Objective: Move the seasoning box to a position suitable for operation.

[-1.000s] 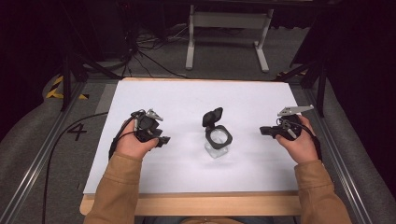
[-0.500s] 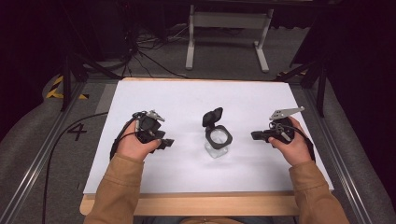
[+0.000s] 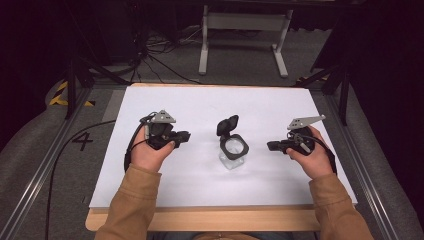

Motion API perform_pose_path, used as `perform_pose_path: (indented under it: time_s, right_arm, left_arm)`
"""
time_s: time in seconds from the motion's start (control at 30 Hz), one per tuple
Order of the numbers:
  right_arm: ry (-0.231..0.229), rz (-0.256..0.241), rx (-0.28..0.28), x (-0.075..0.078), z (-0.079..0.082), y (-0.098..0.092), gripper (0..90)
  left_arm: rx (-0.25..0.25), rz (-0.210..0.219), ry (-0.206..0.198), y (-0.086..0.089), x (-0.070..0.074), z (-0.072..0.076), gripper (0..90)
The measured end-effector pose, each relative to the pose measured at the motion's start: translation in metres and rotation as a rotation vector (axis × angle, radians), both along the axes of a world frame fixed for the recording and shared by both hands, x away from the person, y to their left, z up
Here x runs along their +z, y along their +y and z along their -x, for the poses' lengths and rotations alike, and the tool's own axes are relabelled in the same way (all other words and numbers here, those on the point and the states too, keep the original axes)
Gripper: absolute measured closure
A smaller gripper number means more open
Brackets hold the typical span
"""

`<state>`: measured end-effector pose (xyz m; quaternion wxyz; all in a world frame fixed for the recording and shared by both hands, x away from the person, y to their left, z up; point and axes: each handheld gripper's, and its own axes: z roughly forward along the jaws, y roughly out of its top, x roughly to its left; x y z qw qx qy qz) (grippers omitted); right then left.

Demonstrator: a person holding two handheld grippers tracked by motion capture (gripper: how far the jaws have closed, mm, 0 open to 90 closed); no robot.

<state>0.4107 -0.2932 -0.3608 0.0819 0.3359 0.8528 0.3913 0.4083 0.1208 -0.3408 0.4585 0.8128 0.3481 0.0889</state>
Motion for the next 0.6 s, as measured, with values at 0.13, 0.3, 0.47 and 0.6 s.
perform_pose_path:
  time_s: [0.13, 0.3, 0.47, 0.6]
  right_arm:
    - [-0.016, -0.02, 0.018, -0.004, 0.014, 0.009, 90.0]
    - [-0.013, 0.005, 0.018, -0.01, 0.023, 0.012, 90.0]
    - [-0.037, -0.048, 0.001, -0.008, 0.029, 0.013, 90.0]
    - [-0.084, -0.101, 0.009, -0.005, 0.03, 0.026, 90.0]
  left_arm:
    - [-0.03, 0.036, -0.029, -0.019, 0.0, -0.011, 86.0]
    - [-0.055, 0.048, -0.05, -0.036, 0.0, -0.021, 86.0]
    - [-0.062, 0.097, -0.089, -0.046, 0.005, -0.027, 86.0]
    - [-0.065, 0.121, -0.105, -0.051, 0.009, -0.028, 85.4]
